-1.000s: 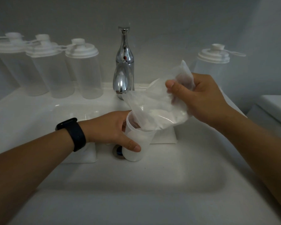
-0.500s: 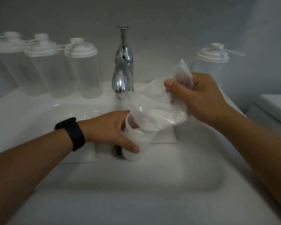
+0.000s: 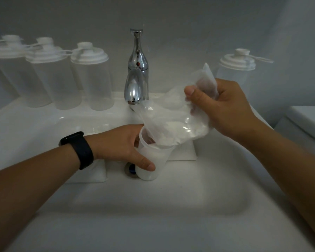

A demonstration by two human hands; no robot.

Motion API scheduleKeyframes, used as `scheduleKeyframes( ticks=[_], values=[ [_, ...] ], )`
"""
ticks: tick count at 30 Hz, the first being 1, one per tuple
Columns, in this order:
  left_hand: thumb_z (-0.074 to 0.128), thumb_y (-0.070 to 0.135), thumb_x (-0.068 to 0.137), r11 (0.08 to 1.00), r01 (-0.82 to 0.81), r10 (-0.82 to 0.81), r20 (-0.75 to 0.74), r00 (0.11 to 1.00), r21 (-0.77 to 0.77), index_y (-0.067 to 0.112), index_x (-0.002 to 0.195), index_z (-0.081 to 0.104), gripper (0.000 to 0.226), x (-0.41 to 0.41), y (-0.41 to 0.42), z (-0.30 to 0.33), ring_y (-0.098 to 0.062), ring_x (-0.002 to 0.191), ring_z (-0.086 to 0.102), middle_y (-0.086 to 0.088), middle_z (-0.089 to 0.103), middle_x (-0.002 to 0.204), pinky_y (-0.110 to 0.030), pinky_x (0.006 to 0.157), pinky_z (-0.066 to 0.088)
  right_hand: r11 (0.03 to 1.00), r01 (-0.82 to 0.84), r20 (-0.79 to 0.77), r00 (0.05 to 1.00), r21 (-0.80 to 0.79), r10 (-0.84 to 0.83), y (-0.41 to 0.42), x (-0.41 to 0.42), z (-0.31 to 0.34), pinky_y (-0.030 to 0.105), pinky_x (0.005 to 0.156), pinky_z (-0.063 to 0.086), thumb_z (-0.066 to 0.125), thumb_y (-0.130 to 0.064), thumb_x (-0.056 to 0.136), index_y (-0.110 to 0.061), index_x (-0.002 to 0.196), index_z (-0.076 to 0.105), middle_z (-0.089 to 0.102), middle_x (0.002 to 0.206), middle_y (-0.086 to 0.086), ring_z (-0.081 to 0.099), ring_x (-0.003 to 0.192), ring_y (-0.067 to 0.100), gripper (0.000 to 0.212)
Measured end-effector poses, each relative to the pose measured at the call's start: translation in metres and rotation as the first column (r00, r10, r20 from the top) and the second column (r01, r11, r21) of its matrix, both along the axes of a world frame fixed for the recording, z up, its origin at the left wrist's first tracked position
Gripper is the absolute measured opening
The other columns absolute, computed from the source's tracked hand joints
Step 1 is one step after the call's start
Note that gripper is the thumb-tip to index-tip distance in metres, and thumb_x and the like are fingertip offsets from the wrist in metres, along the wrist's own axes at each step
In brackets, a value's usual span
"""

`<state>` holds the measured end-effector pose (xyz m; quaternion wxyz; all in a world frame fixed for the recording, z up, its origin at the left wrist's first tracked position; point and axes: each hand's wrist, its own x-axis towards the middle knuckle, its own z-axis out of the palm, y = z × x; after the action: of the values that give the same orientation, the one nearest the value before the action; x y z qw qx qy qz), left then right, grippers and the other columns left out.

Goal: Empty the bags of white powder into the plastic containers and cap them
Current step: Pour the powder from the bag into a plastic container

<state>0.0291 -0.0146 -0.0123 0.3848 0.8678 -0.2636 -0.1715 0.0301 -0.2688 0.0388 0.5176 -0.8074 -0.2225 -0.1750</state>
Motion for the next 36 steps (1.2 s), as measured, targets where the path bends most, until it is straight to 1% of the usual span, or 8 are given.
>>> scheduleKeyframes(
  ticks=[3, 7, 12, 16, 19, 22, 26, 36],
  values=[
    [0.094, 0.029, 0.066, 1.0, -0.005, 0.005, 0.017, 1.0, 0.001, 0.039, 0.123, 0.061, 0.067, -0.0001, 0.0001, -0.0009, 0.004, 0.11, 0.066, 0.028, 0.07, 0.117, -0.012, 0.09, 0.05, 0.999, -0.013, -0.038, 0.999, -0.029, 0.012, 0.0008, -0.0011, 0.0003, 0.019, 0.067, 0.054, 0.067, -0.032, 0.098, -0.012, 0.082, 0.073, 0.074, 0.074, -0.001, 0.069, 0.068, 0.007, 0.026],
    [0.092, 0.037, 0.059, 0.999, -0.026, 0.027, 0.035, 0.999, -0.026, 0.038, 0.122, 0.061, 0.07, -0.0018, -0.0001, -0.0014, 0.004, 0.109, 0.066, 0.028, 0.07, 0.116, -0.013, 0.09, 0.051, 1.0, -0.001, -0.002, 1.0, 0.01, 0.001, 0.001, -0.0014, 0.0009, 0.017, 0.065, 0.052, 0.066, -0.029, 0.099, -0.006, 0.084, 0.073, 0.072, 0.072, 0.003, 0.067, 0.064, 0.006, 0.028],
    [0.092, 0.036, 0.058, 1.0, -0.003, 0.004, 0.031, 1.0, -0.022, 0.038, 0.121, 0.061, 0.069, -0.0031, -0.0019, 0.0001, 0.005, 0.107, 0.066, 0.03, 0.07, 0.114, -0.01, 0.088, 0.049, 1.0, 0.009, -0.017, 1.0, 0.021, -0.009, 0.0004, -0.0008, 0.0007, 0.016, 0.064, 0.051, 0.066, -0.03, 0.099, -0.008, 0.084, 0.074, 0.073, 0.072, -0.001, 0.067, 0.065, 0.005, 0.028],
    [0.092, 0.036, 0.059, 1.0, 0.009, -0.009, 0.039, 0.999, -0.005, 0.039, 0.121, 0.061, 0.069, -0.0023, -0.0024, -0.0005, 0.006, 0.108, 0.065, 0.03, 0.069, 0.115, -0.009, 0.088, 0.048, 1.0, -0.004, -0.048, 0.999, -0.002, 0.004, 0.002, -0.0009, -0.0003, 0.019, 0.065, 0.053, 0.065, -0.032, 0.099, -0.009, 0.084, 0.074, 0.073, 0.074, 0.003, 0.069, 0.066, 0.01, 0.028],
    [0.092, 0.037, 0.059, 1.0, 0.011, -0.01, 0.034, 0.999, -0.014, 0.04, 0.121, 0.06, 0.07, -0.001, -0.0021, -0.001, 0.006, 0.108, 0.065, 0.031, 0.069, 0.116, -0.009, 0.088, 0.048, 1.0, 0.001, -0.04, 0.999, 0.022, 0.0, 0.0018, -0.0005, -0.0004, 0.017, 0.064, 0.051, 0.065, -0.031, 0.099, -0.011, 0.083, 0.074, 0.072, 0.07, -0.001, 0.068, 0.065, 0.008, 0.027],
    [0.092, 0.036, 0.059, 1.0, 0.016, -0.016, 0.021, 1.0, -0.014, 0.04, 0.122, 0.059, 0.071, -0.0007, -0.0012, -0.0016, 0.005, 0.109, 0.065, 0.03, 0.069, 0.117, -0.01, 0.088, 0.049, 1.0, -0.009, -0.055, 0.998, 0.003, 0.009, 0.0019, -0.0002, -0.0006, 0.023, 0.065, 0.054, 0.065, -0.033, 0.099, -0.012, 0.084, 0.074, 0.074, 0.074, 0.002, 0.07, 0.068, 0.015, 0.028],
    [0.092, 0.037, 0.059, 1.0, 0.014, -0.013, 0.025, 1.0, -0.01, 0.037, 0.124, 0.06, 0.072, 0.0005, -0.0005, -0.0021, 0.004, 0.11, 0.065, 0.028, 0.069, 0.119, -0.012, 0.09, 0.05, 1.0, 0.0, -0.005, 1.0, 0.029, 0.0, 0.0024, -0.0006, -0.0003, 0.017, 0.064, 0.05, 0.065, -0.03, 0.1, -0.017, 0.079, 0.072, 0.07, 0.068, -0.006, 0.065, 0.064, 0.004, 0.025],
    [0.092, 0.04, 0.061, 1.0, 0.018, -0.018, 0.03, 0.999, 0.016, 0.039, 0.126, 0.059, 0.073, 0.0026, 0.0007, -0.003, 0.001, 0.112, 0.066, 0.025, 0.07, 0.12, -0.019, 0.095, 0.052, 1.0, 0.001, -0.01, 1.0, -0.014, -0.001, 0.0012, -0.0003, -0.0007, 0.018, 0.064, 0.051, 0.065, -0.033, 0.099, -0.018, 0.081, 0.073, 0.072, 0.071, -0.003, 0.067, 0.065, 0.006, 0.025]
  ],
)
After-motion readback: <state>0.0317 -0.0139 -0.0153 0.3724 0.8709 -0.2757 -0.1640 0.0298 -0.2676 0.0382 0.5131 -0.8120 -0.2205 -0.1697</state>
